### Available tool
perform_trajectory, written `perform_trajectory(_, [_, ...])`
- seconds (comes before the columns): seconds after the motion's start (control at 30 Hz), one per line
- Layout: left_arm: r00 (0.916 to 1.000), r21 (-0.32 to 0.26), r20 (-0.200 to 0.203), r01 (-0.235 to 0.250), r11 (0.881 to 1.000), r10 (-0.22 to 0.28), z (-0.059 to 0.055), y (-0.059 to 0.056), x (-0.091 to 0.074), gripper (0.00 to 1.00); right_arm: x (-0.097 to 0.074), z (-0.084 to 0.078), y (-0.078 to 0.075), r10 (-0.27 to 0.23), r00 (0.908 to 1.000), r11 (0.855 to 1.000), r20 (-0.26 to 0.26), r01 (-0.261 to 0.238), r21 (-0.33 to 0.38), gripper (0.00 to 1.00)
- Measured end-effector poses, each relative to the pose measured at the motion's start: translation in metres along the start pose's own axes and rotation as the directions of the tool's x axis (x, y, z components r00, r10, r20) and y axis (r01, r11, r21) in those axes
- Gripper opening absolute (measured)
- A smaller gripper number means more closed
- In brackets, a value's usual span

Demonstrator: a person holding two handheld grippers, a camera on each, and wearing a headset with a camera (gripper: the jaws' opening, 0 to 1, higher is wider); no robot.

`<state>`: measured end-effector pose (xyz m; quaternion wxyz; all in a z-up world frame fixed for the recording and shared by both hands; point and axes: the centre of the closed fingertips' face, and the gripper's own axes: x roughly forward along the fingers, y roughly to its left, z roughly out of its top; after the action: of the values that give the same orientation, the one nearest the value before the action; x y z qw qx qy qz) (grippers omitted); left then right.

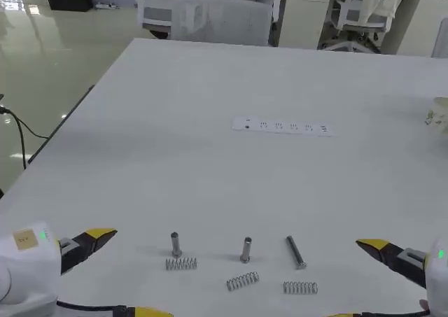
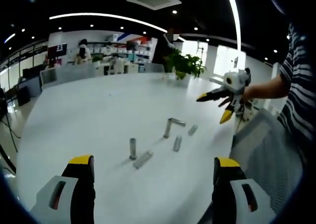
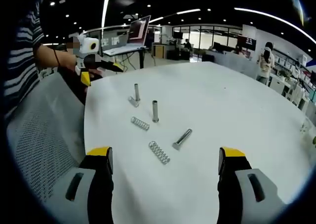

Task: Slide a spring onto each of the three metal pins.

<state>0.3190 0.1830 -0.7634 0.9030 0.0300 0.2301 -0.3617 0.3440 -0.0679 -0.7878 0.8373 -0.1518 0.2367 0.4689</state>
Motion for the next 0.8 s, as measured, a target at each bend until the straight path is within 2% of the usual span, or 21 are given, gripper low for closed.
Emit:
perform_trajectory(0.57, [1.0000, -0.002, 0.000, 0.004, 1.000, -0.004, 0.0001, -0.0035, -0.0011, 0.98, 0.0019, -0.0058, 0.0048, 0.012, 0.9998, 1.000, -0.018, -0.012, -0.002, 0.88])
perform_trajectory(0.7, [1.0000, -0.004, 0.000, 0.002, 1.000, -0.002, -0.0011, -0.0031, -0.0019, 0.98, 0.0027, -0.0007, 0.0031, 0.016, 0.9998, 0.999, 0.007, -0.017, 0.031, 0.87])
perform_trajectory(0.8, [1.0000, -0.007, -0.003, 0.001, 1.000, -0.001, -0.0031, -0.0033, -0.0027, 0.98, 0.0045, 0.0010, -0.0006, 0.008, 1.0000, 0.999, 0.002, -0.008, 0.033, 0.83])
